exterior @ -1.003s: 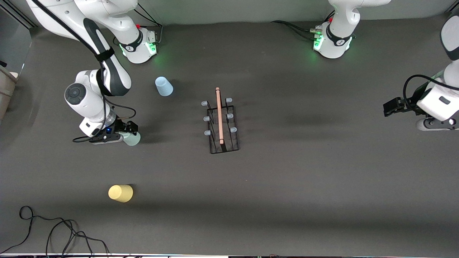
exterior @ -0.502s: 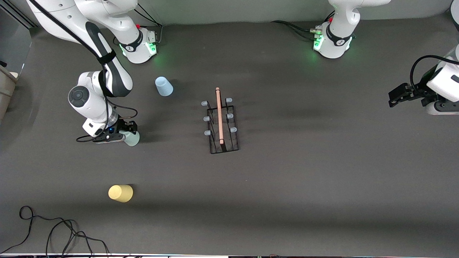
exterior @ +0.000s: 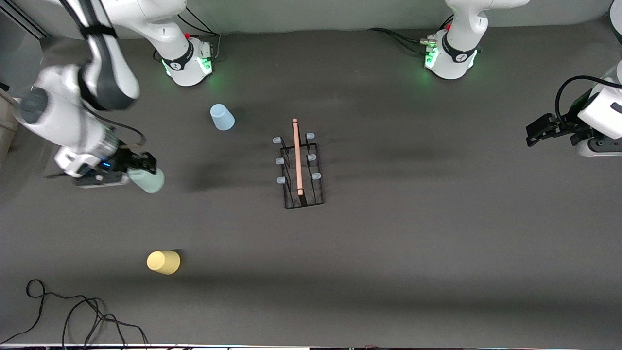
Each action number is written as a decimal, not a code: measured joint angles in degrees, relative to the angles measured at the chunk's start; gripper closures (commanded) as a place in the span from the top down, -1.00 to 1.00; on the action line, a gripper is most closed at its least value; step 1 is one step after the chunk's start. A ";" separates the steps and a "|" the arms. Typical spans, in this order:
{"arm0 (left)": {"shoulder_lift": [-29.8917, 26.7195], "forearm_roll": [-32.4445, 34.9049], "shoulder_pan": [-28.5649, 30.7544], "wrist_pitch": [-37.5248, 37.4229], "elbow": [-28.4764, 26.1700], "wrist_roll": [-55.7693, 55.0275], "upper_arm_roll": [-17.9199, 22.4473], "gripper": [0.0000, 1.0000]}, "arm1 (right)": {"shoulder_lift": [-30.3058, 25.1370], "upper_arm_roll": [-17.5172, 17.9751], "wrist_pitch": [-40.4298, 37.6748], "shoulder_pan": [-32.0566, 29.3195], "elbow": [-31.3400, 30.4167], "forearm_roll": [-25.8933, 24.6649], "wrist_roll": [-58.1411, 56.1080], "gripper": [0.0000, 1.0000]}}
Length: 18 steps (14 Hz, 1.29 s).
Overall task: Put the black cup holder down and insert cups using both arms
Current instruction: 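Grasp the pale green cup with the right gripper and lift it, then lower the green cup onto a rack peg with the right gripper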
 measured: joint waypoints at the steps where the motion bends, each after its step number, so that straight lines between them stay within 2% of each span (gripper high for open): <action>1: 0.00 0.00 0.00 0.01 -0.01 0.01 0.00 1.00 | -0.83 -0.05 -5.87 -0.08 4.08 0.00 1.83 -0.83; 3: 0.00 0.01 0.01 0.01 -0.07 0.02 0.00 1.00 | -1.21 0.18 -13.09 0.02 9.28 0.01 9.22 -0.95; 5: 0.00 0.01 0.03 0.01 -0.11 0.04 0.00 1.00 | -1.20 0.82 -15.05 2.42 10.34 0.13 20.25 -0.96; 8: 0.00 0.01 0.07 0.02 -0.18 0.07 0.00 1.00 | -1.07 1.58 -15.82 13.14 10.35 0.79 43.93 -0.96; 12: 0.04 0.01 0.37 0.96 -0.36 0.08 0.01 1.00 | 0.10 2.02 -13.25 27.61 10.34 4.41 73.05 -0.97; 15: 0.04 0.01 0.52 0.96 -0.38 0.12 0.01 1.00 | 2.46 2.02 -10.40 35.40 10.30 4.72 85.47 -0.98; 18: 0.05 0.01 0.54 0.99 -0.40 0.31 -0.01 1.00 | 4.97 2.01 -7.44 38.50 10.04 4.73 89.60 -0.98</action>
